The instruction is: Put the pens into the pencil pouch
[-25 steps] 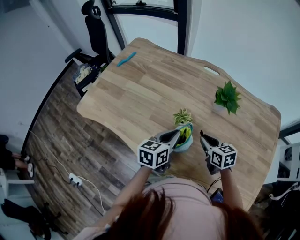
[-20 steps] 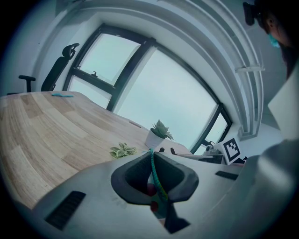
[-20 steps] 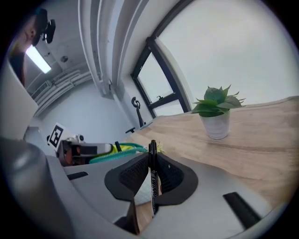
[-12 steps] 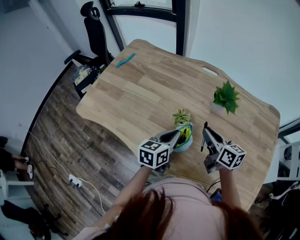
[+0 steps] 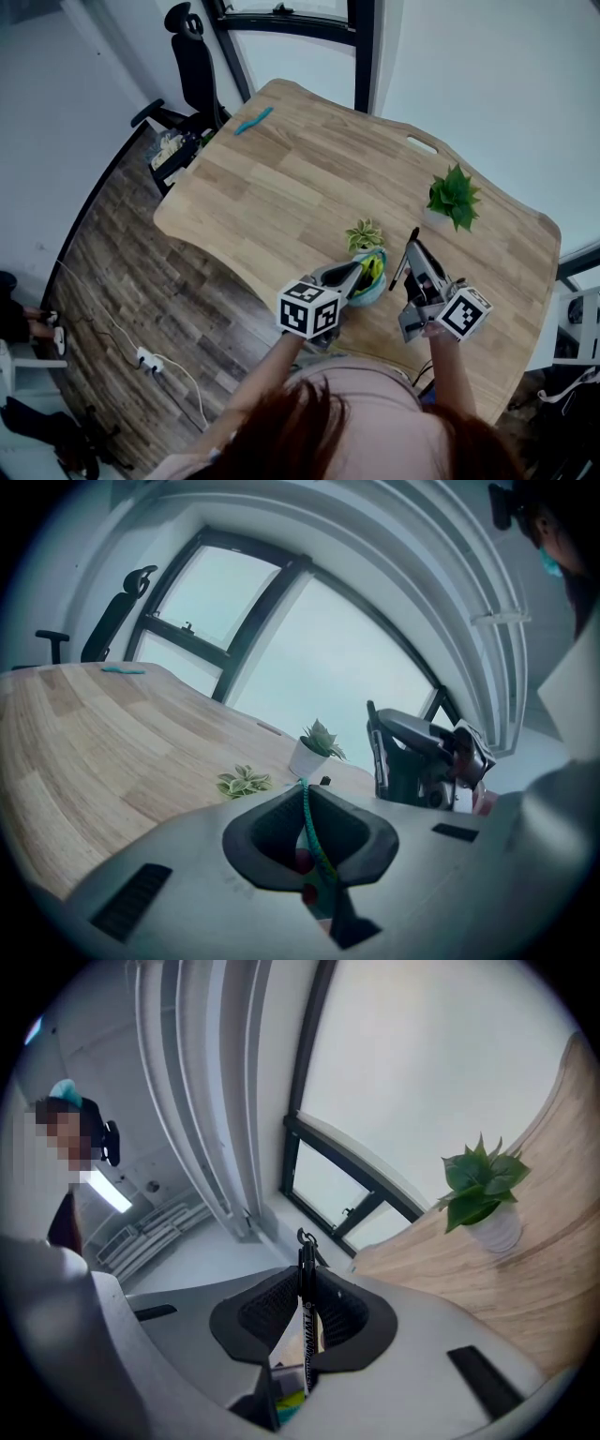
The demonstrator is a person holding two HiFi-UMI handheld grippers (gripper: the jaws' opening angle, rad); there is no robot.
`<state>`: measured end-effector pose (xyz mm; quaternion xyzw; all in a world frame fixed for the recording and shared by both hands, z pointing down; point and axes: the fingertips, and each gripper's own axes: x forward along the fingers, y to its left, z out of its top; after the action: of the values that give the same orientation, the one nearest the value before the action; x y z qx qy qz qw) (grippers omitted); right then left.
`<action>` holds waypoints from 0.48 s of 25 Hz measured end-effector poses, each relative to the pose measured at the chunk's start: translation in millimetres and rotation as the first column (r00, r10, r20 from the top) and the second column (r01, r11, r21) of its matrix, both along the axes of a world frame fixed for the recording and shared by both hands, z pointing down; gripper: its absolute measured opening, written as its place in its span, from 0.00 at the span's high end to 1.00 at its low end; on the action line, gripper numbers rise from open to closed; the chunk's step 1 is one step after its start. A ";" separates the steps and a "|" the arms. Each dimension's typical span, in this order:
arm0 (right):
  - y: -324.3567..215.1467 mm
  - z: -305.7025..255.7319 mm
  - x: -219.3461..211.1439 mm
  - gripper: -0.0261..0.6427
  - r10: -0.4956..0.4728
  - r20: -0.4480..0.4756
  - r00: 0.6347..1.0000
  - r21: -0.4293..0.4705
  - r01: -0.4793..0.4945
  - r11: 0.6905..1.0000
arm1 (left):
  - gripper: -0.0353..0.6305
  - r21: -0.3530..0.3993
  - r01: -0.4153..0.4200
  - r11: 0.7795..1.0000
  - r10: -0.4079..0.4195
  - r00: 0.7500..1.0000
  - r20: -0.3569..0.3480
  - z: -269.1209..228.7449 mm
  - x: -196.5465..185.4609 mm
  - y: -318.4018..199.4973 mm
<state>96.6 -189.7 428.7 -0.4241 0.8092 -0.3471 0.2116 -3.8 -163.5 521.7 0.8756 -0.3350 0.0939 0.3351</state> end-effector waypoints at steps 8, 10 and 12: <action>-3.2 -22.7 -18.0 0.89 -0.004 0.021 1.000 0.107 0.002 0.994 | 0.93 -0.004 0.002 1.000 -0.002 1.000 0.009 1.2 -0.2 -0.8; -5.8 -24.2 -21.9 0.89 0.003 0.018 1.000 0.132 -0.005 0.991 | 0.93 -0.004 0.002 1.000 -0.002 1.000 0.010 1.0 -0.6 -1.0; -8.9 -21.7 -27.6 0.89 0.006 -0.002 1.000 0.150 -0.005 0.989 | 0.93 -0.005 0.001 1.000 -0.001 1.000 0.009 0.8 -0.4 -1.1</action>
<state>69.0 -198.7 407.0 -0.4098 0.8321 -0.2840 0.2428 -4.2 -164.5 522.5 0.8742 -0.3369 0.0984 0.3356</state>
